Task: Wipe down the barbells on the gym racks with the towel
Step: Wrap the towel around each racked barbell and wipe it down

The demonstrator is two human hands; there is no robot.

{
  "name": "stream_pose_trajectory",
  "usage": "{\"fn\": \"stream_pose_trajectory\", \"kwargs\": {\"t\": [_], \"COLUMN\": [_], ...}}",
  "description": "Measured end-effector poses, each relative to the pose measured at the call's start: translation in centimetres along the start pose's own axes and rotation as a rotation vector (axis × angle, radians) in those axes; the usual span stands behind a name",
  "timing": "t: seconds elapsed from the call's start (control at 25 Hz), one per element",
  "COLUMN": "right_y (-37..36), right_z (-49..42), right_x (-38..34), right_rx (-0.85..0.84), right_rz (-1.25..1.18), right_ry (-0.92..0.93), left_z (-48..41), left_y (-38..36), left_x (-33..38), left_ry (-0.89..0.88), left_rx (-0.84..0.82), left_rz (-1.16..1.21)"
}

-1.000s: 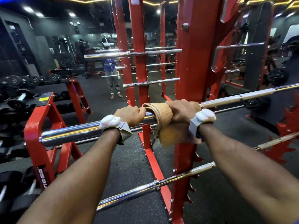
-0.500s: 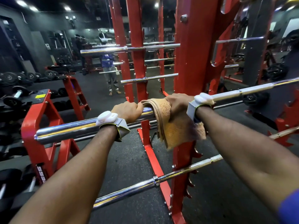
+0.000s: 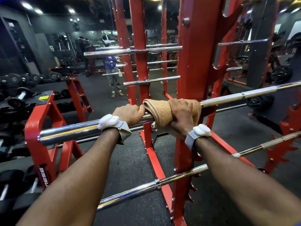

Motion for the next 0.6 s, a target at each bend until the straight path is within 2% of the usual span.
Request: {"fn": "stream_pose_trajectory", "kwargs": {"t": [0.08, 0.2, 0.24, 0.32, 0.44, 0.52, 0.6], "right_y": [0.6, 0.5, 0.5, 0.2, 0.0, 0.2, 0.7], "right_z": [-2.1, -5.1, -5.6, -5.7, -5.0, -5.0, -5.2], "right_x": [0.7, 1.2, 1.1, 1.4, 1.3, 0.2, -1.3], "right_rx": [-0.200, -0.589, -0.667, -0.720, -0.713, -0.723, -0.690], "right_rz": [0.013, -0.131, -0.168, -0.178, -0.174, -0.225, -0.254], "right_ry": [0.095, 0.032, 0.007, -0.018, -0.056, -0.089, -0.075], "left_z": [-0.3, -0.5, -0.6, -0.7, -0.5, -0.3, 0.1], "left_y": [-0.1, 0.2, 0.2, 0.3, 1.3, 2.3, 2.9], "left_x": [0.1, -0.2, -0.4, -1.1, -2.6, -4.1, -5.5], "left_ry": [-0.018, 0.057, 0.083, 0.110, 0.184, 0.206, 0.193], "left_rx": [-0.038, -0.105, -0.119, -0.140, -0.077, 0.019, 0.068], "left_rz": [0.003, 0.077, 0.127, 0.332, 0.849, 0.928, 0.841]}}
Point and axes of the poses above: each hand's wrist, its own z-axis away from the middle knuckle, its own y-axis out of the back of the hand, x = y × z, the point moved 3 cm from there along -z, towards the middle knuckle, and after that the axes turned 14 degrees about x, right-handed, at the moved point
